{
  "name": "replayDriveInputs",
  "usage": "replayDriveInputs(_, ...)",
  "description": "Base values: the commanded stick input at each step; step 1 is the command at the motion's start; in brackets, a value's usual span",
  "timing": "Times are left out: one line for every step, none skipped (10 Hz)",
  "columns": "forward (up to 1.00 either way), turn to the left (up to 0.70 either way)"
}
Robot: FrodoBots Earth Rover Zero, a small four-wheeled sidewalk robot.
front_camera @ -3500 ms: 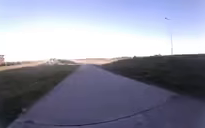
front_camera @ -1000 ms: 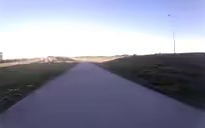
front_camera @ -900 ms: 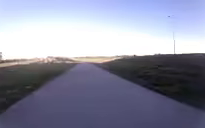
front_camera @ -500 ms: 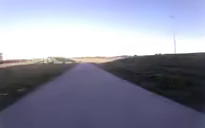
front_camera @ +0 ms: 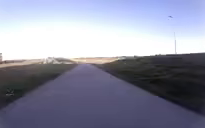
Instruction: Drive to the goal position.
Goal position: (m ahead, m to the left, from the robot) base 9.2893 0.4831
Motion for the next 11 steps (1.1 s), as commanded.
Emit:
replayDriveInputs(0.7, 0.09)
replayDriveInputs(0.7, 0.11)
replayDriveInputs(0.7, 0.12)
replayDriveInputs(0.7, 0.13)
replayDriveInputs(0.7, 0.13)
replayDriveInputs(0.7, 0.14)
replayDriveInputs(0.7, 0.14)
replayDriveInputs(0.7, 0.15)
replayDriveInputs(0.7, 0.15)
replayDriveInputs(0.7, 0.16)
replayDriveInputs(0.7, 0.16)
